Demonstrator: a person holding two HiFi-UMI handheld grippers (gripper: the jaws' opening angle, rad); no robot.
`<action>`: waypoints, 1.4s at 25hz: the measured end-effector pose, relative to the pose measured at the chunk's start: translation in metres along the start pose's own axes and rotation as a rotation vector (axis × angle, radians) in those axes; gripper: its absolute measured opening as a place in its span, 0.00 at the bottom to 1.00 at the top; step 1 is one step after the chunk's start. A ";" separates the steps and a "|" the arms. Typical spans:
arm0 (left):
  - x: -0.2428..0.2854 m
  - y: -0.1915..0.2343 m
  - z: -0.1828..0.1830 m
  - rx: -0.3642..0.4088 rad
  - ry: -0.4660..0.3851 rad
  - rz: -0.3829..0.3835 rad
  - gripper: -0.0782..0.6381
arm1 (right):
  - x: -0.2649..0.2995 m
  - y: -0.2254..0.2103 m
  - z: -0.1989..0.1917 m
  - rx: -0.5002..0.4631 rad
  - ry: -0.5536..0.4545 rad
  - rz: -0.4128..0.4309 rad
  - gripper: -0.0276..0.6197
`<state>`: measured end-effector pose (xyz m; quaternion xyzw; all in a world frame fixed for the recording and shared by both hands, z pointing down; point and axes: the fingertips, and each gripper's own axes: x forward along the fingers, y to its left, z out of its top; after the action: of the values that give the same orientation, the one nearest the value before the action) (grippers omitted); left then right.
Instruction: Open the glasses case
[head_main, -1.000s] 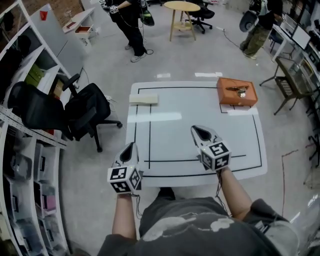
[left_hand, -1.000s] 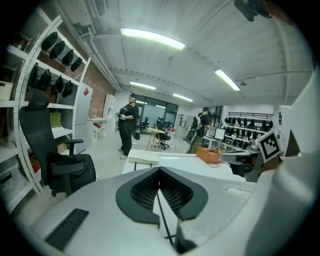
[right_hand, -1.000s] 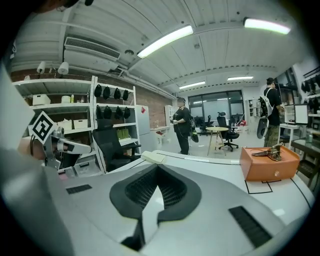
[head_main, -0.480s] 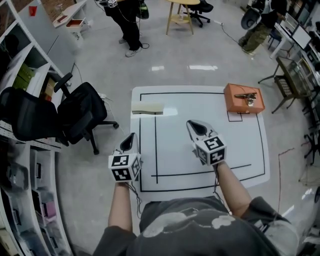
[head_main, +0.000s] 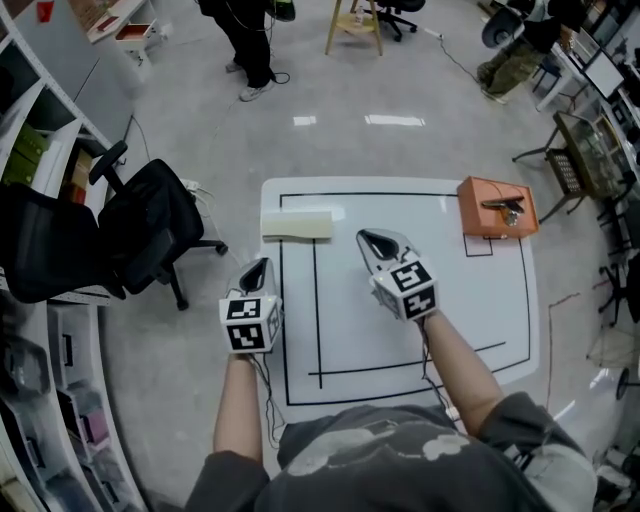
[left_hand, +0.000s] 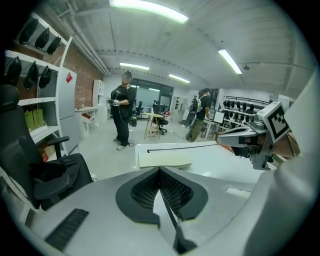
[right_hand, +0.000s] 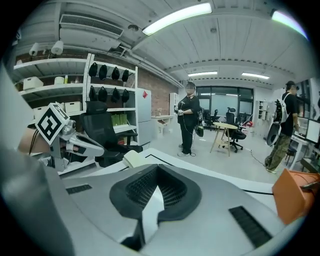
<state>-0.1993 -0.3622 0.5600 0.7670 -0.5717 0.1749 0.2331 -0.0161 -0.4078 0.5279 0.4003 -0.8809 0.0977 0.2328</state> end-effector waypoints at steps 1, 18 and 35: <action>0.006 0.003 -0.001 -0.001 0.007 -0.001 0.11 | 0.006 -0.001 0.000 -0.002 0.006 0.002 0.04; 0.076 0.033 -0.020 0.031 0.143 0.047 0.11 | 0.078 0.002 -0.031 -0.094 0.148 0.090 0.05; 0.087 0.038 -0.027 0.002 0.158 0.046 0.11 | 0.099 0.030 -0.045 -0.265 0.197 0.210 0.45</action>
<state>-0.2109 -0.4253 0.6351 0.7376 -0.5690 0.2408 0.2724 -0.0801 -0.4376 0.6162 0.2604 -0.8961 0.0432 0.3569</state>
